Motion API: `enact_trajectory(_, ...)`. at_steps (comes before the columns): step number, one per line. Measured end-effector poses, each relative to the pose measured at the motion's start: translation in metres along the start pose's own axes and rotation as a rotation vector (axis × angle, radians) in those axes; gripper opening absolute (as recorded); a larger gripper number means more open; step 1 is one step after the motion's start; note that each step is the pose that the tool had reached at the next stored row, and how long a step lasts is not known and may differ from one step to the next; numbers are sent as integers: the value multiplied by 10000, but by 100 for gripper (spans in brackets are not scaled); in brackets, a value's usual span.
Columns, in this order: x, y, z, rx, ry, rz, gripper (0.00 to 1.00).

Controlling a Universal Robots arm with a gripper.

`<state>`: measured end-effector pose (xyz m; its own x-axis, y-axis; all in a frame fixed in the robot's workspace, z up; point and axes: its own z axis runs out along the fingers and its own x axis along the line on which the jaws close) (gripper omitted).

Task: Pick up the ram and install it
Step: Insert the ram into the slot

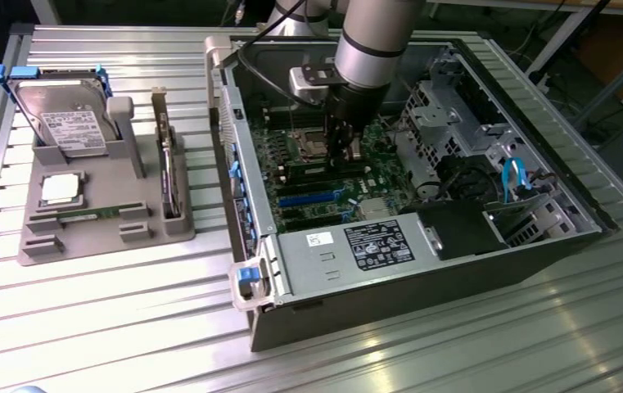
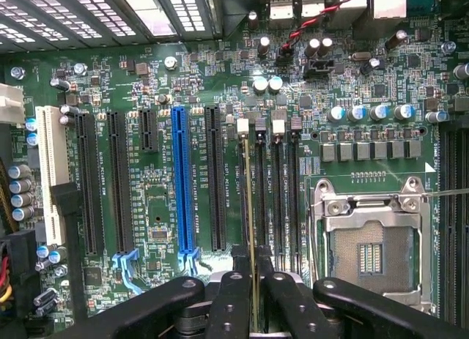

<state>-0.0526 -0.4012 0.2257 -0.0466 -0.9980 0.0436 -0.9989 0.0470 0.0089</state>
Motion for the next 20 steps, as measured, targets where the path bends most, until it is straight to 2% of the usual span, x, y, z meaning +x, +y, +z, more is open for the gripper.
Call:
enact_trajectory(12, 0, 5, 4, -5, 1, 1, 14)
enact_trajectory(14, 0, 0, 4, -51, 2, -1, 14)
enact_trajectory(17, 0, -1, 4, -55, 3, -2, 14)
enact_trajectory(20, 1, -1, 4, -85, 5, -4, 14)
